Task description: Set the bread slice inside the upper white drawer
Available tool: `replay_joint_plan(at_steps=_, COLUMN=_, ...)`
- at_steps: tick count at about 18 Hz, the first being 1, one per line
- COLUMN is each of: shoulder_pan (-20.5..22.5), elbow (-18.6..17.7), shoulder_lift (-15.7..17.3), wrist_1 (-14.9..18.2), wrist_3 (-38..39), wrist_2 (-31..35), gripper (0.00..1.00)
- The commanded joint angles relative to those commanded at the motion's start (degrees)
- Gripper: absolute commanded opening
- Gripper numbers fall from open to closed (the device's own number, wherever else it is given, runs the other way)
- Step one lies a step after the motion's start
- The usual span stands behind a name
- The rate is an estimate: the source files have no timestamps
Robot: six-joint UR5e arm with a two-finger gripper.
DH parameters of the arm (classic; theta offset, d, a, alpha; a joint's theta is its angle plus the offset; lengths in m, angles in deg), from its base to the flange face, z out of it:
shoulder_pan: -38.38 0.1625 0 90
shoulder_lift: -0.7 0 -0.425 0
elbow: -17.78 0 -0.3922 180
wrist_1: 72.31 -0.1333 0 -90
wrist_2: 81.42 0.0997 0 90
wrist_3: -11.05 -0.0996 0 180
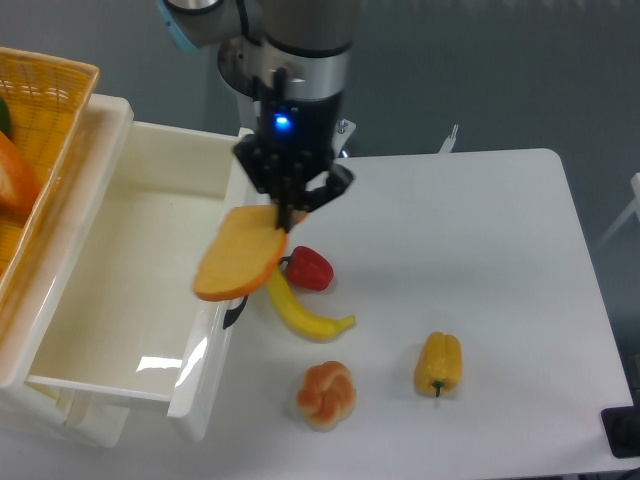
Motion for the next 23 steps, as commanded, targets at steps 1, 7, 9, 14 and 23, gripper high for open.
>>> replay_joint_plan(at_steps=1, shoulder_pan=-0.8, elbow=-0.6, shoulder_lift=0.0, wrist_1=-0.1, wrist_3=0.0, wrist_2=-0.1, gripper=0.00)
replay_joint_plan(at_steps=7, shoulder_pan=-3.7, elbow=-1.9, shoulder_lift=0.3, wrist_1=-0.2, wrist_3=-0.9, wrist_2=-0.1, gripper=0.57)
replay_joint_plan(at_steps=9, shoulder_pan=-4.0, elbow=-1.9, shoulder_lift=0.6, wrist_1=-0.2, wrist_3=-0.9, wrist_2=0.0, gripper=0.93)
replay_joint_plan(at_steps=14, shoulder_pan=-4.0, elbow=-1.9, shoulder_lift=0.9, wrist_1=-0.2, wrist_3=-0.8, wrist_2=0.6, gripper=1.00)
replay_joint_plan(at_steps=23, shoulder_pan=7.8, elbow=-7.8, shoulder_lift=-0.3, wrist_1=-5.3, wrist_3=-14.8, wrist_2=10.9, gripper=1.00)
